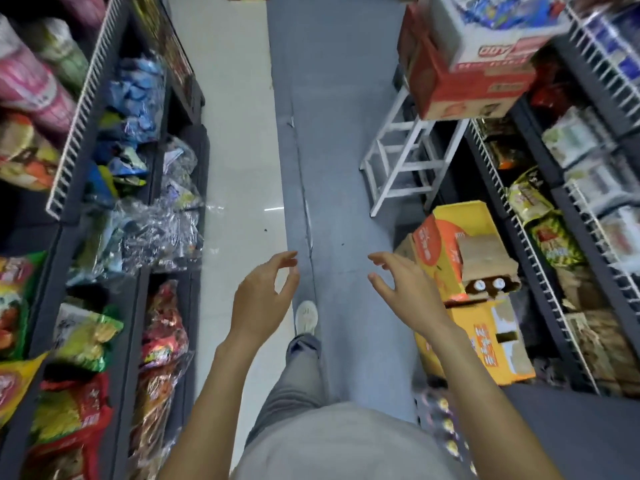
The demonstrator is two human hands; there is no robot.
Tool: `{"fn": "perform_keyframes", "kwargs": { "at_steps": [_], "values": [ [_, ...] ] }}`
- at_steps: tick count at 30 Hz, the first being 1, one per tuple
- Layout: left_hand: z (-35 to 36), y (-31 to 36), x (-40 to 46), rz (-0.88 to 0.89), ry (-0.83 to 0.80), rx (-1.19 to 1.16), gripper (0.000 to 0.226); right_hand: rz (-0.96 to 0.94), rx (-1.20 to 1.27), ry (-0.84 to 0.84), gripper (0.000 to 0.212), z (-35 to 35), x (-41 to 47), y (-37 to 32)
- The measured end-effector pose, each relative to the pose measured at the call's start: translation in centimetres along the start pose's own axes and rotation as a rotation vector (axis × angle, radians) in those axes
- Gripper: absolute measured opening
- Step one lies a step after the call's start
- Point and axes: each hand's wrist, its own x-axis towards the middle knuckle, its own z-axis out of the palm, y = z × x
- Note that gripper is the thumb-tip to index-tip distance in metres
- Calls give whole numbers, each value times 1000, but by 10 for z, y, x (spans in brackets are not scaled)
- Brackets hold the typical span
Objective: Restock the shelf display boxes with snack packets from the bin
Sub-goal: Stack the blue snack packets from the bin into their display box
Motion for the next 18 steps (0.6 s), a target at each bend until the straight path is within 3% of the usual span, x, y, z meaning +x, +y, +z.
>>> {"fn": "perform_keyframes", "kwargs": {
  "at_steps": [7,13,18],
  "values": [
    [-58,-2,199,225,-181,337,45,40,-61,48,30,-44,158,-15],
    [-65,58,337,327,-41,130,37,130,44,248,33,-90,281,-14],
    [-26,107,450,424,-150,86,40,162,82,343,35,-122,379,8]
  ]
}}
